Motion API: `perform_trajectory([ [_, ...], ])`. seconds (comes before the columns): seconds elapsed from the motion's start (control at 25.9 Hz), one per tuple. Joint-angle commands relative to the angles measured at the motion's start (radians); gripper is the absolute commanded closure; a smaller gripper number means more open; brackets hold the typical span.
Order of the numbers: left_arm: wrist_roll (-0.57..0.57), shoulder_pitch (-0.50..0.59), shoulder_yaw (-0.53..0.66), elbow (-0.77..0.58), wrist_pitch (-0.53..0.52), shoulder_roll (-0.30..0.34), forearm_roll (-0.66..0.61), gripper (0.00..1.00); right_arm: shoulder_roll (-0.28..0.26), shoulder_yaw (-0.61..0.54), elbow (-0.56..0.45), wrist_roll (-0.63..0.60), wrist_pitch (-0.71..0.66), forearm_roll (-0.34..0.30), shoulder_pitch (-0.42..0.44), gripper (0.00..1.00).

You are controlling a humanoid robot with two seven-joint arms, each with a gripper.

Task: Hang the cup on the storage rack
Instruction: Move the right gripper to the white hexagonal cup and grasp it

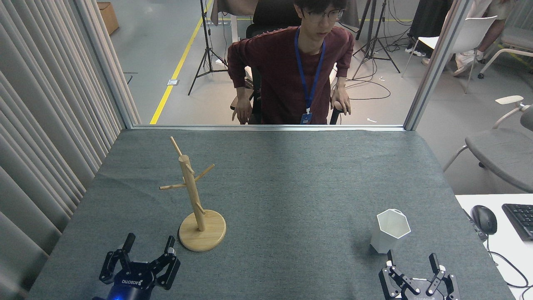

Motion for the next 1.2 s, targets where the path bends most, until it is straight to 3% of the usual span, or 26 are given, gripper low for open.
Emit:
perform_trajectory([
  [0.0,-0.001,0.000,0.000,0.002,0.000,0.000,0.000,0.00,-0.001,0.000,0.000,-0.002,0.000,0.001,0.000,0.01],
  [0.23,0.001,-0.011,0.003,0.008,0.009,-0.003,0.009,0.00,-0.004,-0.002,0.008,-0.002,0.000,-0.002,-0.012,0.01],
  [0.69,0.001,-0.008,0.017,0.017,0.009,0.000,0.009,0.00,-0.029,0.026,0.244,0.000,-0.014,0.001,-0.198,0.01],
  [1.16,0.001,-0.008,0.025,0.025,0.008,0.002,0.011,0.00,-0.029,0.061,0.337,-0.002,-0.007,0.001,-0.258,0.01],
])
